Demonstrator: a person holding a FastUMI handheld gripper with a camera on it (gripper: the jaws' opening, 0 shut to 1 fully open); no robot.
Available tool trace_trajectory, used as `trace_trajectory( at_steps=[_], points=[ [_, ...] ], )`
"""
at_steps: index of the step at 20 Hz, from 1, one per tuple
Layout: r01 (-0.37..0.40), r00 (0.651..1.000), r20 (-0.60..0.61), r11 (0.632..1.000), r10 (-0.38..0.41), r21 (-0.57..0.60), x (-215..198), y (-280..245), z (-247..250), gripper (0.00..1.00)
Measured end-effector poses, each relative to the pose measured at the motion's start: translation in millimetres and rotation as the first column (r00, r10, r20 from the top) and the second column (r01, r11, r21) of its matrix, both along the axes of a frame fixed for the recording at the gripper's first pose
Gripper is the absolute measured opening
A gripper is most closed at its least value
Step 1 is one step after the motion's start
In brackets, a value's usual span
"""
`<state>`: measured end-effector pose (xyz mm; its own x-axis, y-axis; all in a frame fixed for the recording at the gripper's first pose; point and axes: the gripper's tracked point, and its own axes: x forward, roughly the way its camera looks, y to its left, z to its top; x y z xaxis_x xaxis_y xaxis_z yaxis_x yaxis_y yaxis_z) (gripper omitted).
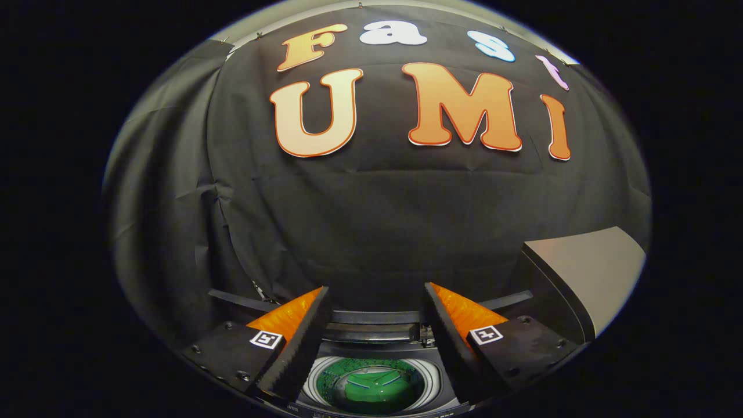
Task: Put the clothes into the washing machine and then close the washing machine lid.
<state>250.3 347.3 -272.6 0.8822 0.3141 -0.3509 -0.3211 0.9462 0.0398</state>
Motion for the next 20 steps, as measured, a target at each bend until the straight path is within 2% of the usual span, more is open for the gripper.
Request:
trace_trajectory(
  at_steps=[15, 18, 20],
  points=[
    [-0.021, 0.995, 0.099, 0.999, 0.018, 0.034, -29.7, 1.2, -20.6, 0.99],
    [-0.026, 0.996, 0.086, 0.999, 0.023, 0.037, -37.9, -0.8, -37.9, 0.98],
    [-0.001, 1.0, 0.007, 1.0, 0.0, 0.004, -44.2, -11.1, -72.0, 0.98]
  ],
)
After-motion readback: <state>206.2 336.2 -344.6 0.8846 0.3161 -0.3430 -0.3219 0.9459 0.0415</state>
